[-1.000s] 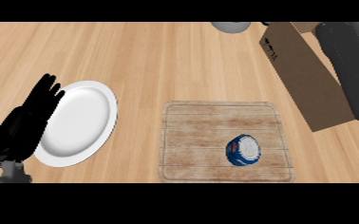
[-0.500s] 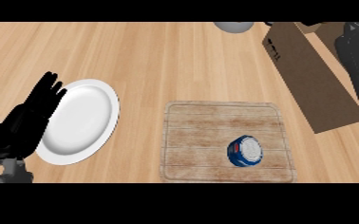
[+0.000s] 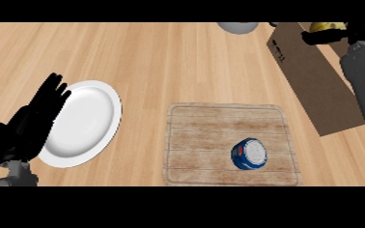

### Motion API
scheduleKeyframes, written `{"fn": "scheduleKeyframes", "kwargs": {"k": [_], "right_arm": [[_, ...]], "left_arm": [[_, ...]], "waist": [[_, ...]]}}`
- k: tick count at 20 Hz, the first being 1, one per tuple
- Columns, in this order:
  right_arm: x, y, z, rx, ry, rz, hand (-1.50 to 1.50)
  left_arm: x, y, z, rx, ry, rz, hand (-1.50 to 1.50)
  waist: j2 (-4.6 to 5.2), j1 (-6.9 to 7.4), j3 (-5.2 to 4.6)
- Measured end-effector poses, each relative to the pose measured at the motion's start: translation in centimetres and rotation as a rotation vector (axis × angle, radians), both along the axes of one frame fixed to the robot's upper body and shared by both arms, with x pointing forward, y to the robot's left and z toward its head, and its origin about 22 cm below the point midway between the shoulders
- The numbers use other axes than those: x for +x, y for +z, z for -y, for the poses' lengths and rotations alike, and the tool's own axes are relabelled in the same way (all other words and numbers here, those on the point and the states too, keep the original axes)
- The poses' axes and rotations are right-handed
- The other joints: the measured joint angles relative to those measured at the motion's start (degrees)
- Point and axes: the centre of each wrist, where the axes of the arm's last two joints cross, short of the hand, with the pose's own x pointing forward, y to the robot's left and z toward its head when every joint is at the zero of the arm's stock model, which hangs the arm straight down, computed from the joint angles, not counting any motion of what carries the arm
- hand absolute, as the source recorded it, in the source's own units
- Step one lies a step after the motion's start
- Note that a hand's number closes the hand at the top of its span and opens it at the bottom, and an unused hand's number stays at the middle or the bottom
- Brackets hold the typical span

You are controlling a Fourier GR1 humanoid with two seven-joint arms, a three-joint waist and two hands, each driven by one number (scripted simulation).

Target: Pick the squash from the cutting board and place it in the cardboard box

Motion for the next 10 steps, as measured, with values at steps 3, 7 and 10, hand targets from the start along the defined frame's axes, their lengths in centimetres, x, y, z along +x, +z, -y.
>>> {"fn": "scheduleKeyframes", "kwargs": {"k": [3, 7, 10], "right_arm": [[-0.2, -1.6, 0.9, 0.052, 0.007, -0.033, -1.50], [-0.6, -2.9, 1.1, 0.097, 0.061, 0.022, -1.50], [-0.8, -3.2, 0.7, 0.146, 0.062, 0.161, -1.50]], "left_arm": [[0.0, -0.1, -0.2, -0.001, -0.003, 0.009, 0.00], [0.0, -0.1, -0.5, 0.003, 0.002, 0.008, 0.00], [-0.2, -0.1, -0.5, 0.005, 0.008, 0.010, 0.00]], "waist": [[0.07, 0.16, 0.01], [-0.22, -0.15, -0.11], [-0.19, -0.26, -0.02]]}}
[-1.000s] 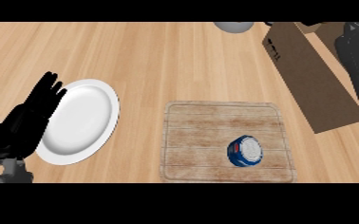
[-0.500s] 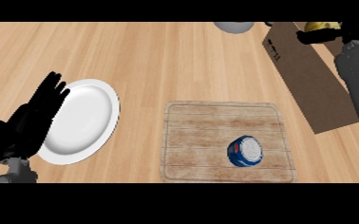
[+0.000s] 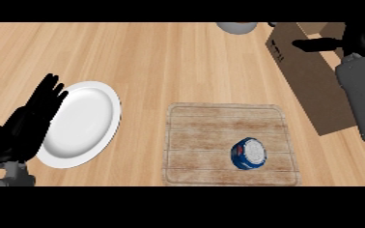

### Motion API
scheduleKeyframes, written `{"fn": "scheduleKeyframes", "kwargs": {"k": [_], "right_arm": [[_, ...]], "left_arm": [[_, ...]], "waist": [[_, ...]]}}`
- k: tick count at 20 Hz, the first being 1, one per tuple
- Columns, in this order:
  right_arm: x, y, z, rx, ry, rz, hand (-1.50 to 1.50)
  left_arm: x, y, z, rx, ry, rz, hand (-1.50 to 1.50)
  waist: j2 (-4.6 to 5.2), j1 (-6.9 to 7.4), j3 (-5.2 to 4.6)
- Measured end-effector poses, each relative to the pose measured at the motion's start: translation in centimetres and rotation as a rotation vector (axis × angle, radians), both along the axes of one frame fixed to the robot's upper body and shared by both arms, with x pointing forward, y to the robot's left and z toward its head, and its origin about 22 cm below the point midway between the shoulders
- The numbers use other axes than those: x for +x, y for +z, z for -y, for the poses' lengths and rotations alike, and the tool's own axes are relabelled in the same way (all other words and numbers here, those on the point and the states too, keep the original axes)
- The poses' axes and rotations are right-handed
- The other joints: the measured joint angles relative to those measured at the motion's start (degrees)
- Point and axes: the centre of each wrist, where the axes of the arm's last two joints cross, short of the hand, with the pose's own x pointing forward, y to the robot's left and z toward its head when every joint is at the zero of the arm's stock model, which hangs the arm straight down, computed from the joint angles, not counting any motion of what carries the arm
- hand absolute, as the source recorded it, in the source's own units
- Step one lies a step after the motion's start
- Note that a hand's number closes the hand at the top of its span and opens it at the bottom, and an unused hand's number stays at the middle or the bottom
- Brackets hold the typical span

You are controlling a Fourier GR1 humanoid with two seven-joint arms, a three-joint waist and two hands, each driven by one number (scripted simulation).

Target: Pick the squash from the cutting board and place it in the cardboard box

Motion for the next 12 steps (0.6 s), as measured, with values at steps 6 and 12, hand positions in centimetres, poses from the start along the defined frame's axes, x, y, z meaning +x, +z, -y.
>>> {"fn": "scheduleKeyframes", "kwargs": {"k": [6, 12], "right_arm": [[-1.0, 1.2, 2.2, 0.165, -0.096, 0.299, -1.50], [-3.4, 2.2, 5.5, 0.279, -0.157, 0.443, -1.50]], "left_arm": [[-0.2, -0.1, 0.0, -0.009, 0.013, -0.002, 0.00], [0.0, -0.1, -0.2, -0.006, 0.021, -0.010, 0.00]], "waist": [[0.02, -0.60, 0.14], [-0.16, -1.13, 0.09]]}}
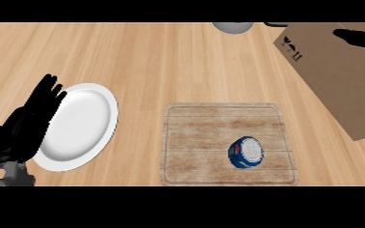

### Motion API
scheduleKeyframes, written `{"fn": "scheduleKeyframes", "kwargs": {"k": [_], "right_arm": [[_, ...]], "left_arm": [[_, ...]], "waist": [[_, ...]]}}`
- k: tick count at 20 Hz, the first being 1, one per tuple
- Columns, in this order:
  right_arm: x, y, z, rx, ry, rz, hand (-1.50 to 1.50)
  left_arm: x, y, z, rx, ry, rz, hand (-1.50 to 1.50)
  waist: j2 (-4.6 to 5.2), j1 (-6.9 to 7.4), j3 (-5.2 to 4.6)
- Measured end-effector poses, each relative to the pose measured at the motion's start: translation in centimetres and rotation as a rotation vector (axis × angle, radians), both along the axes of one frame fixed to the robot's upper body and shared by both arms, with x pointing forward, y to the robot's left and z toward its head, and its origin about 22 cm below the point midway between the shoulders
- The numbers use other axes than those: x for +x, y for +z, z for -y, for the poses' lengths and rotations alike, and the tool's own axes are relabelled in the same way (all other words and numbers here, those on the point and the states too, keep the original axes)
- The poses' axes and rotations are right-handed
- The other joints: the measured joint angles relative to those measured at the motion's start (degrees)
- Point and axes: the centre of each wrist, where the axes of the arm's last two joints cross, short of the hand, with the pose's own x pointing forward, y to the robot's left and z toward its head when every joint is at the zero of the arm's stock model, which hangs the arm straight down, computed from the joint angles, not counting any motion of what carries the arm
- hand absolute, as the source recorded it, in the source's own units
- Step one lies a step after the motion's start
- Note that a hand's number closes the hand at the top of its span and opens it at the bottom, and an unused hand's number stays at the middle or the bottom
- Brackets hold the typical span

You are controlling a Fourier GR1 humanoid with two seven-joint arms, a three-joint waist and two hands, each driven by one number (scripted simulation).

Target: Pick the squash from the cutting board and place it in the cardboard box

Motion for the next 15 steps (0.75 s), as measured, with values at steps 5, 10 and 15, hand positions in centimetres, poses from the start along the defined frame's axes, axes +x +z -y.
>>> {"fn": "scheduleKeyframes", "kwargs": {"k": [5, 10, 15], "right_arm": [[-3.9, 0.0, 3.2, 0.061, -0.019, 0.060, -1.50], [-8.6, -0.1, 6.8, 0.064, 0.016, 0.079, -1.50], [-11.2, 0.1, 8.7, 0.059, 0.032, 0.075, -1.50]], "left_arm": [[-0.2, 0.2, -0.5, 0.002, 0.004, -0.004, 0.00], [0.0, 0.3, 0.1, 0.004, 0.002, 0.003, 0.00], [-0.4, 0.2, 0.4, 0.009, -0.001, -0.004, 0.00]], "waist": [[-0.10, -0.32, -0.01], [-0.04, -0.31, 0.00], [0.08, 0.15, 0.01]]}}
